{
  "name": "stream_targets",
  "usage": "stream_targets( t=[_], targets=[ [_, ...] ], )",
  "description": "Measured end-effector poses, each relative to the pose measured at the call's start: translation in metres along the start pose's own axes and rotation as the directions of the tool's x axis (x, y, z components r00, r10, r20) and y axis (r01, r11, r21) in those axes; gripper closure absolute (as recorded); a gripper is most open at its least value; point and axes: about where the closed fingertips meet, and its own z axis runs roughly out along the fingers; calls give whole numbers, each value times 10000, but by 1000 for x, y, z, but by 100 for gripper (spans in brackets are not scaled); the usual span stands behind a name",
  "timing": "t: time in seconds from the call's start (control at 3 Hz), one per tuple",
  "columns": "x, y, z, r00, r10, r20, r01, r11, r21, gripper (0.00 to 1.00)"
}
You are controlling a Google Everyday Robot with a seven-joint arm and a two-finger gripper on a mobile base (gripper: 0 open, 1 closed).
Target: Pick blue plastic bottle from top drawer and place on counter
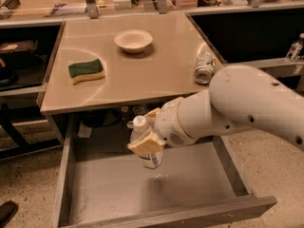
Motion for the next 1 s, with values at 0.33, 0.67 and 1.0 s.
stream_targets(
  t=[0.33,0.67,1.0],
  targets=[
    [-35,-13,-32,9995,-302,-94,306,9984,480,100],
    [-61,-38,-55,9994,-338,32,335,9970,703,100],
    [-77,-72,-70,9985,-255,490,219,9971,734,100]
  ],
)
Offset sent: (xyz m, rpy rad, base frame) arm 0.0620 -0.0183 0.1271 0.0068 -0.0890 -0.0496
